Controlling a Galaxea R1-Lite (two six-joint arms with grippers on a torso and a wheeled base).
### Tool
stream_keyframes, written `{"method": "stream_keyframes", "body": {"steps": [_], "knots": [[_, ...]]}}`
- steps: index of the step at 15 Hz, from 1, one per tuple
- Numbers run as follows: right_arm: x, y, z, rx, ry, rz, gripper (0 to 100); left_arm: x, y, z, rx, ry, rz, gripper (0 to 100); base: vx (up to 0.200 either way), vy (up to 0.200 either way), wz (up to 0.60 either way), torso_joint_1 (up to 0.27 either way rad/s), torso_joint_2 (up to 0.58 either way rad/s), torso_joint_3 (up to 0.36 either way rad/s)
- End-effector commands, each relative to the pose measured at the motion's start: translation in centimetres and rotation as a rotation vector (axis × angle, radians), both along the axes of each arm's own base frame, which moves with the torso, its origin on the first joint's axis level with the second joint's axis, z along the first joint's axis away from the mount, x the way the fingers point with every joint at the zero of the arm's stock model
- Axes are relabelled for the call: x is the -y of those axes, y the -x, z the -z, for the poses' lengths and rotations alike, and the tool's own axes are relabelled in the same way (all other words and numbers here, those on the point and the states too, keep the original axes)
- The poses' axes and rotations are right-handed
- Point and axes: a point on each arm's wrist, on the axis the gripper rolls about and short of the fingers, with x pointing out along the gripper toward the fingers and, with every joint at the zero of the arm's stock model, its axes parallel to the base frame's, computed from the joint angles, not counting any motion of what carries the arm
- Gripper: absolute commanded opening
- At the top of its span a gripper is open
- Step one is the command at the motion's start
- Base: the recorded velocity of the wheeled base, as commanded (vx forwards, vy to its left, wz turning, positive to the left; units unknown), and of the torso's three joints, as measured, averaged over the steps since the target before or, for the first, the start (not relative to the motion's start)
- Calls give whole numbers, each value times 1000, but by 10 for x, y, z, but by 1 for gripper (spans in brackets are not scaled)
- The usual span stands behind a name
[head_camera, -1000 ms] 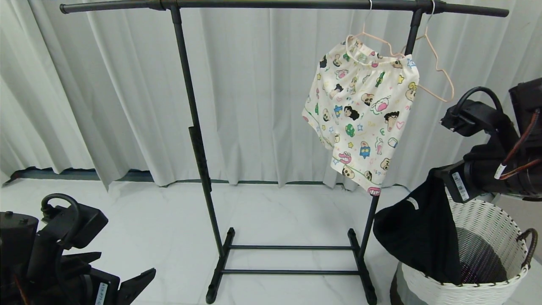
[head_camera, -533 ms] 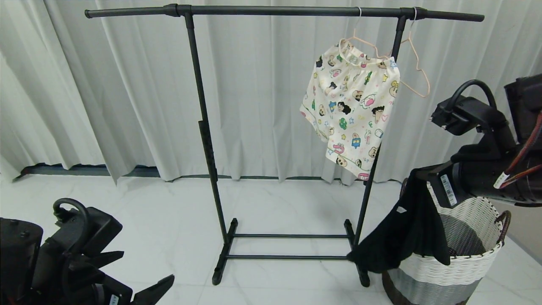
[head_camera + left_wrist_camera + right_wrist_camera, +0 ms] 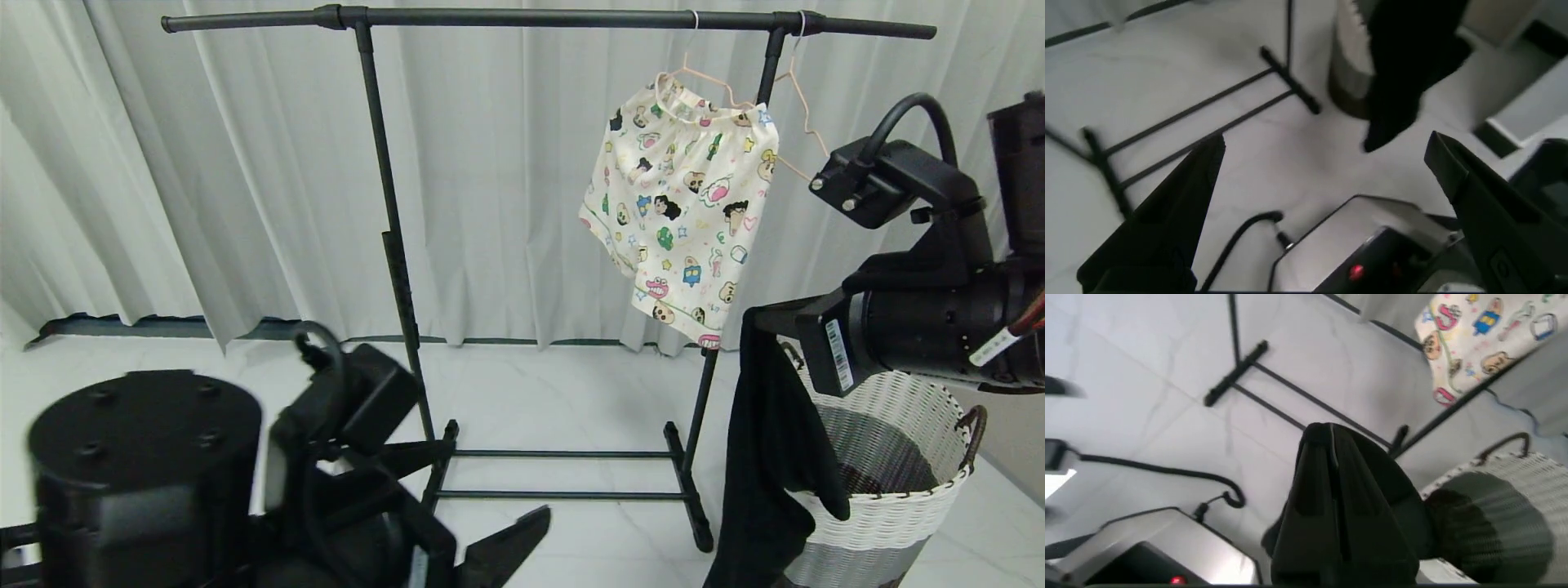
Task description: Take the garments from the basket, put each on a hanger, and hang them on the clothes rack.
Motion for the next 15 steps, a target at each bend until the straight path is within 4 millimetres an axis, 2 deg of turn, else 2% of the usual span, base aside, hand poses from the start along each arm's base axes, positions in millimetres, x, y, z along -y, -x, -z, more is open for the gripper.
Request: {"method": "stream_keyframes", "body": {"steps": [1, 2, 3, 4, 7, 8, 12, 15], "knots": [[-4, 9, -6, 5, -32, -29, 0, 72, -35, 13, -54, 7, 126, 100, 0, 0, 0, 0, 0, 0], [-6, 13, -6, 0, -45, -47, 0, 89, -43, 13, -53, 19, 153, 100, 0, 0, 0, 0, 0, 0], [-7, 14, -6, -2, -45, -49, 0, 91, -44, 13, -52, 20, 156, 100, 0, 0, 0, 0, 0, 0], [-10, 18, -5, -6, -47, -73, 0, 109, -54, 13, -52, 35, 183, 100, 0, 0, 0, 0, 0, 0], [-11, 20, -6, -4, -51, -79, 0, 129, -71, 24, -61, 31, 184, 100, 0, 0, 0, 0, 0, 0], [-10, 22, -7, 0, -56, -84, 0, 134, -81, 35, -77, 13, 171, 100, 0, 0, 0, 0, 0, 0], [-8, 25, -6, -1, -57, -88, 0, 130, -106, 64, -127, -41, 106, 100, 0, 0, 0, 0, 0, 0], [-5, 27, -6, -2, -64, -87, 0, 130, -110, 70, -145, -43, 113, 100, 0, 0, 0, 0, 0, 0]]}}
